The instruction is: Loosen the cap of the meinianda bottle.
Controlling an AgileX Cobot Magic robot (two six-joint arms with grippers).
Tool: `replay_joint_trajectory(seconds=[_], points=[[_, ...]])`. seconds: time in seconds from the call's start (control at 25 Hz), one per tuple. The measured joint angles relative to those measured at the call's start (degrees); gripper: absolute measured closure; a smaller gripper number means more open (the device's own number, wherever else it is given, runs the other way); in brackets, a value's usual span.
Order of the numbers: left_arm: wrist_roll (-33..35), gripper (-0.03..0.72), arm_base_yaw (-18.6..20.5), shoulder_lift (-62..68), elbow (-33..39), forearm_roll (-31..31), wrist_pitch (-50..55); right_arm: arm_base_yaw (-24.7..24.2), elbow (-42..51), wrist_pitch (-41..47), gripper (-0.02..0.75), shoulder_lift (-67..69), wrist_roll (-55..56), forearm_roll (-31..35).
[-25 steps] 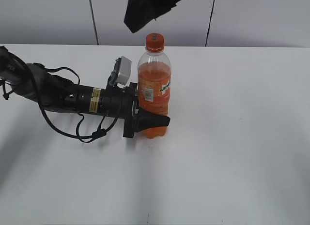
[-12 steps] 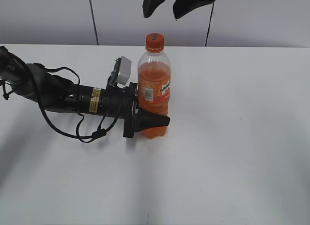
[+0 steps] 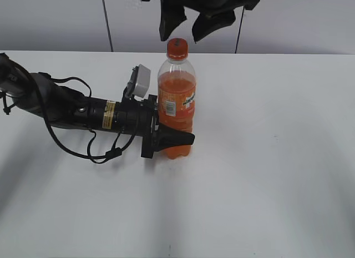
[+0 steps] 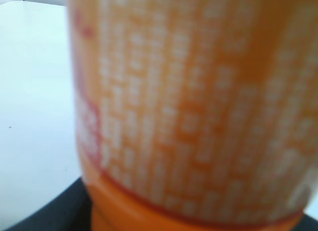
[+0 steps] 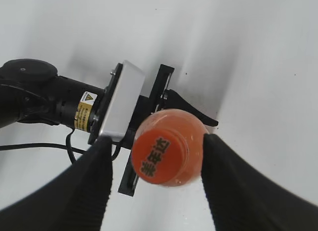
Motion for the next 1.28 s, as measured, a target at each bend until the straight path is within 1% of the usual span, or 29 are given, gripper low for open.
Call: replay_joint_trajectory(seconds=[0.72,1.2,1.28], points=[[0.0,0.279,0.0,0.0,0.0,0.0,0.0,0.0,0.0,0.0,0.31,1.8,4.6,0.0],[0.0,0.279,0.0,0.0,0.0,0.0,0.0,0.0,0.0,0.5,0.31,2.9,5.3,0.1],[0.0,0.279,0.0,0.0,0.0,0.0,0.0,0.0,0.0,0.8,0.326,2.9,5.3,0.1]])
